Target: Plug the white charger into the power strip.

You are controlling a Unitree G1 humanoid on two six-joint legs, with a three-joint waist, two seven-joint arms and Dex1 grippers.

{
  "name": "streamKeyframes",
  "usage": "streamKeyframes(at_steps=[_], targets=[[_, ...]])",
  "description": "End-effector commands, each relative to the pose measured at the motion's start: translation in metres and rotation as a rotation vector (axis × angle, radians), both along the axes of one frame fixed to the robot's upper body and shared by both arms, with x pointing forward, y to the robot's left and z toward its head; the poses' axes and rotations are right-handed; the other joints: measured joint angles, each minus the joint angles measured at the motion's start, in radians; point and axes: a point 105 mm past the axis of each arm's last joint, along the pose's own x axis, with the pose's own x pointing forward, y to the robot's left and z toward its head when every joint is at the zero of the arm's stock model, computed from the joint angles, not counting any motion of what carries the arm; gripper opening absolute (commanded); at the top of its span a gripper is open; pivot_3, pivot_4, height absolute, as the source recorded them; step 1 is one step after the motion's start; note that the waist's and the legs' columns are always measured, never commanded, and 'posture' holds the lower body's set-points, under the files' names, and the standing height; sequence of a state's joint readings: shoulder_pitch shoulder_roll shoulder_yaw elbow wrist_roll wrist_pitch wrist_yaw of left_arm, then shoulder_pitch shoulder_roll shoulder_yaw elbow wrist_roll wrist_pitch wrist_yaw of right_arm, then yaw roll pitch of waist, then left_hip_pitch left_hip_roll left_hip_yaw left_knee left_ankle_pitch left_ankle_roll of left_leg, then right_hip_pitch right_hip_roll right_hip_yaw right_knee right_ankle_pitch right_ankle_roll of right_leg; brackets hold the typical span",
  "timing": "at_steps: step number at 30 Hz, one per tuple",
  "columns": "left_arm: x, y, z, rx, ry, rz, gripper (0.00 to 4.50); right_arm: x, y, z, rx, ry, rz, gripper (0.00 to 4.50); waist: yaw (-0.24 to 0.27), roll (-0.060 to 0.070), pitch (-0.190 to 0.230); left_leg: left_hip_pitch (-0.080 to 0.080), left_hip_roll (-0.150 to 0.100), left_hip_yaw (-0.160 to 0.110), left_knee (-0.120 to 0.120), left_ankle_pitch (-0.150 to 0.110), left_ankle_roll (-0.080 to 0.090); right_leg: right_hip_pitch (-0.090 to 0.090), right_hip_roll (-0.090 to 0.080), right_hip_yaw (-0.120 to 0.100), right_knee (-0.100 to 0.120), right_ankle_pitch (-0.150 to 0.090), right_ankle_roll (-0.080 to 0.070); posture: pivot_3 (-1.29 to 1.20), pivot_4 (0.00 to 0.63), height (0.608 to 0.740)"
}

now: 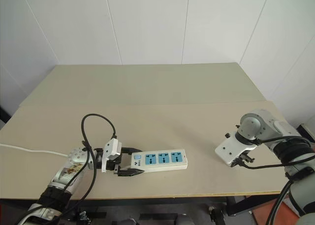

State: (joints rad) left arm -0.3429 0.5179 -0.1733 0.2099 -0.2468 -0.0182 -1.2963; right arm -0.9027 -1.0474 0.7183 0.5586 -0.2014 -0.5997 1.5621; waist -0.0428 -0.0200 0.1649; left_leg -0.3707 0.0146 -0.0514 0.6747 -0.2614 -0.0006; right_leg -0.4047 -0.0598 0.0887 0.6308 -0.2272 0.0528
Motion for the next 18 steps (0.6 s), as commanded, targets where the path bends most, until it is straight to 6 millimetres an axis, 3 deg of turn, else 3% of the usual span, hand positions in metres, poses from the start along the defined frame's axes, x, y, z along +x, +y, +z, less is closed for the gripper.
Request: streamKeyframes(at_steps=[1, 8, 13, 18], targets=[[-0.001, 0.009, -0.003, 0.058, 0.0, 0.005, 3.29, -0.006, -0.002, -0.003, -0.024, 0.049, -0.008, 1.16, 0.0, 0.0, 0.0, 0.0, 0.0, 0.0, 0.0, 0.0, 0.0, 0.0, 0.0, 0.0, 0.0, 0.0, 0.0, 0.0, 0.15, 0.74], [0.0, 0.007, -0.001, 0.059, -0.006, 0.001, 3.29, -0.018, 0.015, 0.007, 0.15, 0.049, -0.039, 1.16, 0.0, 0.0, 0.0, 0.0, 0.0, 0.0, 0.0, 0.0, 0.0, 0.0, 0.0, 0.0, 0.0, 0.0, 0.0, 0.0, 0.15, 0.74], [0.003, 0.001, -0.006, 0.052, 0.009, -0.002, 3.29, -0.023, 0.051, 0.044, 0.463, 0.055, -0.129, 1.16, -0.002, 0.0, 0.0, 0.001, 0.0, 0.0, 0.0, 0.0, 0.0, 0.0, 0.0, 0.001, 0.001, 0.0, 0.0, 0.0, 0.15, 0.74], [0.011, -0.006, -0.01, 0.043, 0.02, -0.006, 3.29, -0.016, 0.086, 0.081, 0.831, 0.059, -0.236, 1.16, 0.008, 0.0, 0.0, 0.001, 0.0, -0.001, 0.001, 0.0, 0.0, 0.002, 0.0, 0.0, 0.0, 0.0, 0.0, 0.0, 0.15, 0.74]])
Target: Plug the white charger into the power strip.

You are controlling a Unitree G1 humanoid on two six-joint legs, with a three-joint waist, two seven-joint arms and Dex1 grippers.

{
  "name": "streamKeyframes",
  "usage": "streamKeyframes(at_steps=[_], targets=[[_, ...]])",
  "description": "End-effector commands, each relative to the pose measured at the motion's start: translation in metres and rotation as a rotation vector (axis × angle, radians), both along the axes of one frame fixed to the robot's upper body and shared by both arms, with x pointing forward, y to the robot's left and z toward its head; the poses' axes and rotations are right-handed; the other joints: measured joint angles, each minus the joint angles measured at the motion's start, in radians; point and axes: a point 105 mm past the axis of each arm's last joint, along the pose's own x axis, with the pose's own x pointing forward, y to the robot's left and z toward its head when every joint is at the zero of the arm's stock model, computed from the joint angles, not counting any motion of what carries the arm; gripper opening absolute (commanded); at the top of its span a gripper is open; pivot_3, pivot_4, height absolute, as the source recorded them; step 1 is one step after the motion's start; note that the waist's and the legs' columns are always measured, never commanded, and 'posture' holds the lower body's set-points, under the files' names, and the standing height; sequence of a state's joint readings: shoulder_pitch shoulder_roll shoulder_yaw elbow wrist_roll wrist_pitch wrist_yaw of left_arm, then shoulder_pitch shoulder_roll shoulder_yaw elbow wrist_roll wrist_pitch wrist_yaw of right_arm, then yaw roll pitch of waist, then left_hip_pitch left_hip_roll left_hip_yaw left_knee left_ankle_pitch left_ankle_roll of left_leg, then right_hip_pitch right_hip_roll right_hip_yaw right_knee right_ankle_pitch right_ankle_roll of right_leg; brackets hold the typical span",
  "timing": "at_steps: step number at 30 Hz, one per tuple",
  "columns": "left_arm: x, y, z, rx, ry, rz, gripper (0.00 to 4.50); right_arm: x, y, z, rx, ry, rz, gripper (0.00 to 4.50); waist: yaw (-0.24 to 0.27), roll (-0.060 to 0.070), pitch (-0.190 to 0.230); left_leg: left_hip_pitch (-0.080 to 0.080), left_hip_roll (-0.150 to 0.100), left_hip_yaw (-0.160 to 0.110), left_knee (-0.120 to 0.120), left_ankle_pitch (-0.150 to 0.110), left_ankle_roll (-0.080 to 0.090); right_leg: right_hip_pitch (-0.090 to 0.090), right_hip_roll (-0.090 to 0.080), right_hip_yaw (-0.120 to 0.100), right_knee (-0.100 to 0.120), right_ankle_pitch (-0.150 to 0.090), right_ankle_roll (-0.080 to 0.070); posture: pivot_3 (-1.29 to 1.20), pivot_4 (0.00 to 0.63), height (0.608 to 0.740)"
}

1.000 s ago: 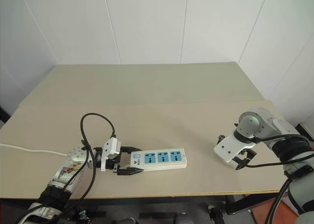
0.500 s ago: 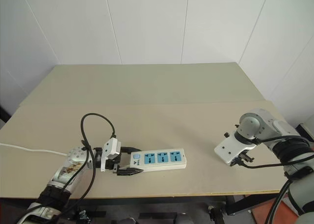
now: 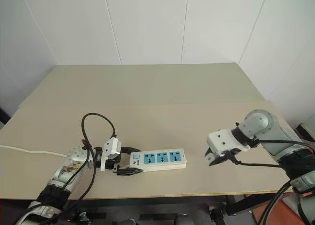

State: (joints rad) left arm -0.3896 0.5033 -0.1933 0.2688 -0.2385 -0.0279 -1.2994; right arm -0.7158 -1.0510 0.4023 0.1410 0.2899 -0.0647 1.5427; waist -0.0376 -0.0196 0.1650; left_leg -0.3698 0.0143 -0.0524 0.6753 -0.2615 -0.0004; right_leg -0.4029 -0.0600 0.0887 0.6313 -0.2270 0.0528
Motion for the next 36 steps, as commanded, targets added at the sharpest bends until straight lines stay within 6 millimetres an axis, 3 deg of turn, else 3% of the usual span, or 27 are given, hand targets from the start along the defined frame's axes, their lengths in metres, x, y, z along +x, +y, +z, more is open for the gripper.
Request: streamKeyframes(at_steps=[1, 4, 8, 11, 18, 21, 36], targets=[[0.006, -0.003, -0.01, 0.037, 0.014, 0.004, 3.29, 0.003, 0.023, 0.034, 0.265, 0.007, -0.074, 1.16, 0.006, 0.0, 0.0, 0.0, 0.0, 0.0, 0.0, 0.0, 0.0, 0.0, 0.0, 0.0, 0.0, 0.0, 0.0, 0.0, 0.15, 0.74], [0.011, -0.004, -0.011, 0.035, 0.006, 0.007, 3.29, 0.006, 0.039, 0.043, 0.419, 0.043, -0.141, 1.16, 0.016, 0.0, 0.0, -0.001, -0.001, 0.0, 0.0, 0.0, 0.0, 0.0, 0.0, 0.0, -0.001, 0.0, 0.0, 0.0, 0.15, 0.74], [0.018, -0.009, -0.007, -0.009, -0.002, 0.04, 3.29, 0.0, 0.071, 0.051, 0.783, 0.199, -0.216, 1.16, 0.023, 0.0, 0.0, -0.001, 0.0, -0.001, 0.0, 0.0, 0.0, -0.001, 0.0, -0.001, 0.0, 0.0, 0.0, 0.0, 0.15, 0.74], [0.017, -0.01, -0.008, -0.015, 0.004, 0.034, 3.29, 0.001, 0.083, 0.047, 0.867, 0.229, -0.256, 1.16, 0.025, 0.0, 0.0, -0.002, -0.001, -0.001, 0.001, 0.0, 0.0, -0.001, 0.0, -0.001, 0.0, 0.001, 0.001, 0.0, 0.15, 0.74], [0.009, -0.01, -0.012, -0.018, 0.024, 0.007, 3.29, 0.005, 0.101, 0.03, 0.94, 0.209, -0.262, 1.16, 0.023, 0.0, -0.001, -0.002, -0.001, -0.001, 0.001, 0.0, 0.0, -0.001, 0.0, -0.001, -0.001, 0.001, 0.002, 0.0, 0.15, 0.74], [0.006, -0.008, -0.014, 0.003, 0.011, -0.016, 3.29, 0.005, 0.109, 0.015, 0.895, 0.18, -0.242, 1.16, 0.021, 0.0, -0.001, -0.002, -0.001, 0.0, 0.001, 0.0, 0.0, -0.001, 0.0, -0.001, -0.001, 0.001, 0.002, 0.0, 0.15, 0.74], [-0.004, -0.007, -0.017, -0.01, 0.06, -0.052, 3.29, 0.012, 0.132, -0.018, 0.885, 0.168, -0.21, 1.16, 0.012, 0.0, -0.001, -0.002, 0.0, 0.0, 0.0, 0.0, 0.0, -0.001, 0.001, -0.001, -0.001, 0.0, 0.001, 0.0, 0.15, 0.74]])
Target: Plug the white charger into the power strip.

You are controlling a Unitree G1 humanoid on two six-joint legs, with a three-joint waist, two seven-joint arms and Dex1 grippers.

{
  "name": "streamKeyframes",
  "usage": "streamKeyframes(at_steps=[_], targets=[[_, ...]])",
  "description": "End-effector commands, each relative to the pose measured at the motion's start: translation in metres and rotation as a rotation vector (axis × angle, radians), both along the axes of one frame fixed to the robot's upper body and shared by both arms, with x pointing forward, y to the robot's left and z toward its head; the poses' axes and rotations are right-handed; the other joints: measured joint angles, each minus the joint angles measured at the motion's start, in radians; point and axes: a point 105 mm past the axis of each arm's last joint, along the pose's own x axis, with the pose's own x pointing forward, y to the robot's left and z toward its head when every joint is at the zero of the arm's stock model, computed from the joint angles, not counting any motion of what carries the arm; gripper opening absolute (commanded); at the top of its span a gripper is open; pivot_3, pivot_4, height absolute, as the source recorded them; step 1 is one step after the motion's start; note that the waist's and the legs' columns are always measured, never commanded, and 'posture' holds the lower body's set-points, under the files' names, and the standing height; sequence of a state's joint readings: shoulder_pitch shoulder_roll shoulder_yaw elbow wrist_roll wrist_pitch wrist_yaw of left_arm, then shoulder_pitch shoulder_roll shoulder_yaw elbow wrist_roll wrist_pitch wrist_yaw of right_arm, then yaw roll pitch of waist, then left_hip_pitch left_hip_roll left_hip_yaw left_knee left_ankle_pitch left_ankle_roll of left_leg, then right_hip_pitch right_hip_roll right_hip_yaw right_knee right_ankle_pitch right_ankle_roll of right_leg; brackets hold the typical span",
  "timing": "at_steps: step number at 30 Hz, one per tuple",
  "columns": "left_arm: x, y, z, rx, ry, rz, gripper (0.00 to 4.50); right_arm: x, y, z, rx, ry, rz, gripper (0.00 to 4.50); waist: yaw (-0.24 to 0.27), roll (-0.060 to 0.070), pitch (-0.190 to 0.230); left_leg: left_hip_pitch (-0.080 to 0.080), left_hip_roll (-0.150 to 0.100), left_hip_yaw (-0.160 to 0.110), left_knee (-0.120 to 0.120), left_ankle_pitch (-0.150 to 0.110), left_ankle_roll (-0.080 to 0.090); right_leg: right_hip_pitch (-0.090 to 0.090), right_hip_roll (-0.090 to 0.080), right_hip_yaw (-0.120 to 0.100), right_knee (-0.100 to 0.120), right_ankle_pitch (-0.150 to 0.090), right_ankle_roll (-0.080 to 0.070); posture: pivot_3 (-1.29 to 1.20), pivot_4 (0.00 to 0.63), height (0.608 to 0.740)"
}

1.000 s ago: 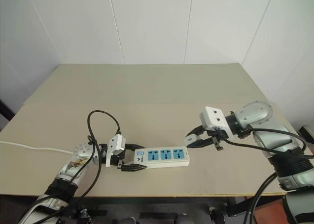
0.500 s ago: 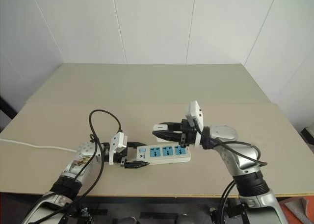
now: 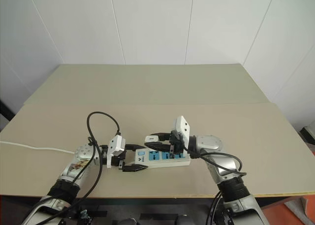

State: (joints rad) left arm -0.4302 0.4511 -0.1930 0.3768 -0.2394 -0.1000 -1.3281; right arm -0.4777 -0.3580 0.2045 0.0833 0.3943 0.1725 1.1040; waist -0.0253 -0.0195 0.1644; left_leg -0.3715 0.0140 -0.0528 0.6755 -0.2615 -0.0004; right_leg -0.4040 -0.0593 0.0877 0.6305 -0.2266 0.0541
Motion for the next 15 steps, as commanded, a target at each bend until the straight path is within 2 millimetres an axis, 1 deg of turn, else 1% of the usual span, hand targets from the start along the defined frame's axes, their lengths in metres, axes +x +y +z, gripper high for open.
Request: streamKeyframes(at_steps=[1, 11, 15], targets=[[-0.01, 0.0, -0.014, 0.038, 0.06, -0.033, 3.29, 0.001, 0.004, 0.007, 0.012, -0.065, 0.009, 1.16, -0.001, 0.0, 0.0, 0.0, 0.0, 0.0, 0.0, 0.0, 0.0, 0.0, 0.0, 0.0, 0.0, 0.0, 0.0, 0.0, 0.15, 0.74], [-0.011, 0.0, -0.014, 0.043, 0.08, -0.033, 3.29, -0.002, 0.012, -0.002, -0.01, -0.068, 0.034, 1.16, -0.005, 0.0, 0.0, 0.0, 0.0, 0.0, 0.0, 0.0, 0.0, 0.0, 0.0, 0.0, 0.0, 0.0, 0.0, 0.0, 0.15, 0.74], [-0.011, 0.0, -0.014, 0.047, 0.081, -0.033, 3.29, 0.003, 0.013, -0.006, -0.021, -0.072, 0.022, 1.16, -0.008, 0.0, 0.0, 0.0, 0.0, 0.0, 0.0, 0.0, 0.0, 0.0, 0.0, 0.0, 0.0, 0.0, 0.0, 0.0, 0.15, 0.74]])
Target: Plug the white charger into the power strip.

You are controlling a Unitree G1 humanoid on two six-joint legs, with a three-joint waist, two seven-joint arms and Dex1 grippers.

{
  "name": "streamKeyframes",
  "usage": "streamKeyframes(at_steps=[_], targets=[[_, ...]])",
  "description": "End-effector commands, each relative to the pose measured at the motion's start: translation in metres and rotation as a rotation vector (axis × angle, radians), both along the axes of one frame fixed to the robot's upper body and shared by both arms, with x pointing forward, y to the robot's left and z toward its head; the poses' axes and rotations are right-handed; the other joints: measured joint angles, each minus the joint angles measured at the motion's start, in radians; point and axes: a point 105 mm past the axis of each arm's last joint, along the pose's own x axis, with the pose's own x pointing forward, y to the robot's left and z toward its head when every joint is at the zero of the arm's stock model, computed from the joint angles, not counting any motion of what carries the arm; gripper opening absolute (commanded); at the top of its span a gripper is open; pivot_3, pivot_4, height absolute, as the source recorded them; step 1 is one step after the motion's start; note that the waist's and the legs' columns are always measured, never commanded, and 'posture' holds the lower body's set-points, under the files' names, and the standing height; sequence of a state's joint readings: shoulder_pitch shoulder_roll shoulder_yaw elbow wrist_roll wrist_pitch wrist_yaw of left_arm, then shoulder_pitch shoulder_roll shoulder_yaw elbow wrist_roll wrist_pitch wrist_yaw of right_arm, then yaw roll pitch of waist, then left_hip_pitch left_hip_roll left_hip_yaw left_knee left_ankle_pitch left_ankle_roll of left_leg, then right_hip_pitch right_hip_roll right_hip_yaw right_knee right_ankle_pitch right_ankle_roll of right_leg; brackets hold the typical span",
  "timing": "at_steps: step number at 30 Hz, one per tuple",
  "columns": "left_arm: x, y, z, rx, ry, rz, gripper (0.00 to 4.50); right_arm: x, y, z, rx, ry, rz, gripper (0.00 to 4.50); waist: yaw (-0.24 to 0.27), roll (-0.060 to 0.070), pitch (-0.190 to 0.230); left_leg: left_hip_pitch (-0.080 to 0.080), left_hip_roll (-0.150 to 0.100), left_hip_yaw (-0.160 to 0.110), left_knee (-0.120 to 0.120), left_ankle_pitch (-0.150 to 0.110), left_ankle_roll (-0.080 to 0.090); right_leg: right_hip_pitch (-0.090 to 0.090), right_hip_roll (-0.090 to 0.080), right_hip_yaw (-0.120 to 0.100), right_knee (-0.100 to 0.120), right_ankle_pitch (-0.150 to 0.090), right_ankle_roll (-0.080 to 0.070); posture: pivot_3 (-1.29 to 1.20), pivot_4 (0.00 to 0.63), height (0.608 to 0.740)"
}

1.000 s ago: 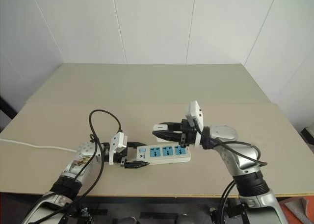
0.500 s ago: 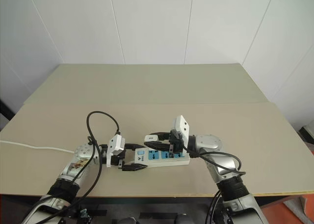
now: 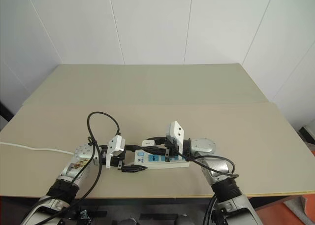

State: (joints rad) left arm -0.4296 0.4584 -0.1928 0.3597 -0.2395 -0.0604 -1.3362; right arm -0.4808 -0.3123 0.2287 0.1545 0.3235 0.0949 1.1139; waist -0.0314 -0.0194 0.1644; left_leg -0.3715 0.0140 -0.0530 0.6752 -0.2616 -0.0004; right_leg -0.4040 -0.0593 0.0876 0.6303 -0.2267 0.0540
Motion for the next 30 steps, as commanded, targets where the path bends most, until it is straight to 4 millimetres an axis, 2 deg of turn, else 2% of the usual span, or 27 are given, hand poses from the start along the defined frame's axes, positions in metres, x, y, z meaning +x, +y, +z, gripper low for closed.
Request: streamKeyframes(at_steps=[1, 8, 30], targets=[[-0.01, -0.001, -0.014, 0.036, 0.057, -0.03, 3.29, 0.003, 0.003, 0.007, 0.005, -0.05, 0.012, 1.16, -0.003, 0.0, 0.0, 0.0, 0.0, 0.0, 0.0, 0.0, 0.0, 0.0, 0.0, 0.0, 0.0, 0.0, 0.0, 0.0, 0.15, 0.74], [-0.011, -0.002, -0.013, 0.029, 0.06, -0.026, 3.29, 0.005, -0.003, 0.001, -0.022, -0.054, 0.008, 1.16, -0.006, 0.0, 0.0, 0.001, 0.0, 0.0, 0.0, 0.0, 0.0, 0.0, 0.0, 0.0, 0.0, 0.0, 0.0, 0.0, 0.15, 0.74], [-0.013, 0.003, -0.012, 0.033, 0.055, 0.002, 3.29, 0.011, -0.044, -0.026, -0.164, -0.041, -0.023, 1.16, 0.001, 0.0, 0.0, 0.001, 0.0, 0.0, 0.0, 0.0, 0.0, 0.001, 0.0, 0.0, 0.0, 0.0, 0.0, 0.0, 0.15, 0.74]])
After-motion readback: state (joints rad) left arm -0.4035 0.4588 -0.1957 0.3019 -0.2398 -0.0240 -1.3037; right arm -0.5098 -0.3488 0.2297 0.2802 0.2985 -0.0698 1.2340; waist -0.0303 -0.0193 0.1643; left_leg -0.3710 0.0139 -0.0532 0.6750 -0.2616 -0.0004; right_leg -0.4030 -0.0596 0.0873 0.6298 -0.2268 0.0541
